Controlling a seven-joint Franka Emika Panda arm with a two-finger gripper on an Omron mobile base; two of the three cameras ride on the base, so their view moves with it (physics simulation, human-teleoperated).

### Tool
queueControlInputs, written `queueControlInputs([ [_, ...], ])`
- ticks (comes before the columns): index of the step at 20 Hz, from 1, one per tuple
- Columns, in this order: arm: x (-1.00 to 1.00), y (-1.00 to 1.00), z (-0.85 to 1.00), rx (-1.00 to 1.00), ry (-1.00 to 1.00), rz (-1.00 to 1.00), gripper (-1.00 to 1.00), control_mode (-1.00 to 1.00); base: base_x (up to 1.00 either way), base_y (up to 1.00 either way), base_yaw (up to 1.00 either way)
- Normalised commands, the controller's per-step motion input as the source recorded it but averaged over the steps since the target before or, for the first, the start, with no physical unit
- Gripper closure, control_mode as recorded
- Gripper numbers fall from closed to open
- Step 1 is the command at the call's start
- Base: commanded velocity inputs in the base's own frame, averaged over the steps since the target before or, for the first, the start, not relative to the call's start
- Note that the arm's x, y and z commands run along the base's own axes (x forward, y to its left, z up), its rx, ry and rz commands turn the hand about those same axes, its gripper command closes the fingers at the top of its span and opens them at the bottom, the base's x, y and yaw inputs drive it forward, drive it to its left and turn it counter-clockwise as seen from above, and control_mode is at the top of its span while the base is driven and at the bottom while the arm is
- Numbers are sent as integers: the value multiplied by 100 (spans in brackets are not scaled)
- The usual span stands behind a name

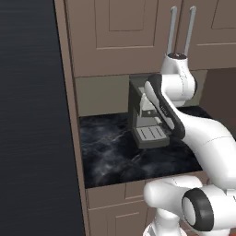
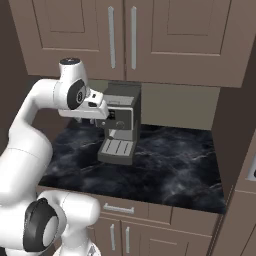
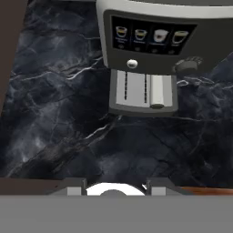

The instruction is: Move the ketchup and shaker from the cabinet to the dining counter.

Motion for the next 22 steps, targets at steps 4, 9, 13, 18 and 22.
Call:
queueControlInputs([
  [4,-21,0,0,0,-4,0,-100,-100,0,0,0],
  [9,-51,-7,21,0,-30,-1,-100,-100,0,0,0],
  [13,-38,-15,39,0,-37,-4,-100,-100,0,0,0],
  [18,-26,-33,44,0,-40,-6,-100,-100,0,0,0],
  [22,-26,-40,52,3,-46,-4,-100,-100,0,0,0],
])
